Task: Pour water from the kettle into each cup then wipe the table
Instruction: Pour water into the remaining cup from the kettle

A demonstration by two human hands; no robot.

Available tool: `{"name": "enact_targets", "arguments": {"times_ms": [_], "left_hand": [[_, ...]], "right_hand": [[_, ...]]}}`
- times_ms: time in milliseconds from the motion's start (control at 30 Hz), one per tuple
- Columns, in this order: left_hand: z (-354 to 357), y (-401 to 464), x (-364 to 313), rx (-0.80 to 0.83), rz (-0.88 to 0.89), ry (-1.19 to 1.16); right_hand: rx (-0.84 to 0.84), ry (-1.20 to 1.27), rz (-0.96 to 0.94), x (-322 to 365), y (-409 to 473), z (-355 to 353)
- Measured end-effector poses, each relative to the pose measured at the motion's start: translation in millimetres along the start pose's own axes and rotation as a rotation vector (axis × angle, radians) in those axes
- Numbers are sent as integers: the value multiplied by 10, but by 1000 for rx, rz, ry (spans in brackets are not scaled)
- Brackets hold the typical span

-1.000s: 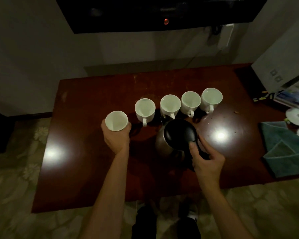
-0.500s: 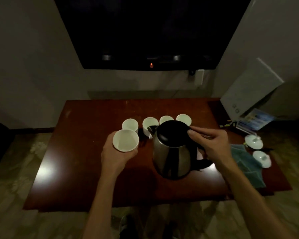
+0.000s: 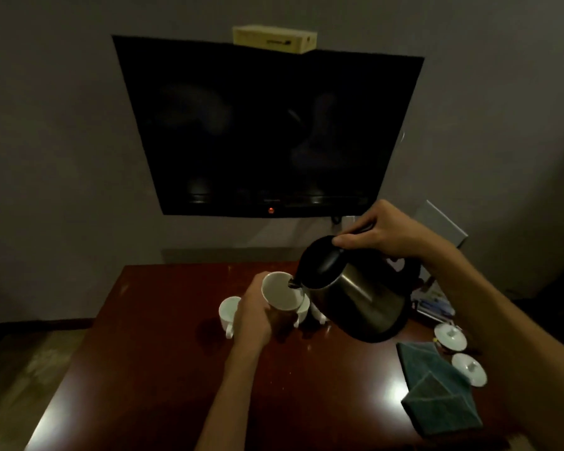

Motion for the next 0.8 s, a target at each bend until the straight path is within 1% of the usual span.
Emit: {"name": "enact_targets", "arguments": {"times_ms": [100,167,200,300,400,633,800], "left_hand": [[88,13,-86,29,50,29],[151,0,-135,43,114,105],[162,-8,-137,30,142,99],[192,-22,-57,1,125,1],[268,18,24,16,126,-46],[331,22,-29,65,115,-74],[318,54,-18,36,123,-56]], "right_hand": [[88,-137,17,83,140,-17],[130,-228,49,79,248,-16],[151,-264,58,89,293,-7],[220,-331,76,92,339,50],[249,-363,96,65,345,101],[288,-496,102,107,366,152],[278,-550,82,192,398,178]]}}
Point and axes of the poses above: each hand's wrist, its own y-axis towards the middle knuckle, its own z-axis out of the palm, x = y × z, the point moved 8 cm from there along y, towards the middle knuckle, and after that the axes turned 6 degrees about -z, right-handed, at the moved point
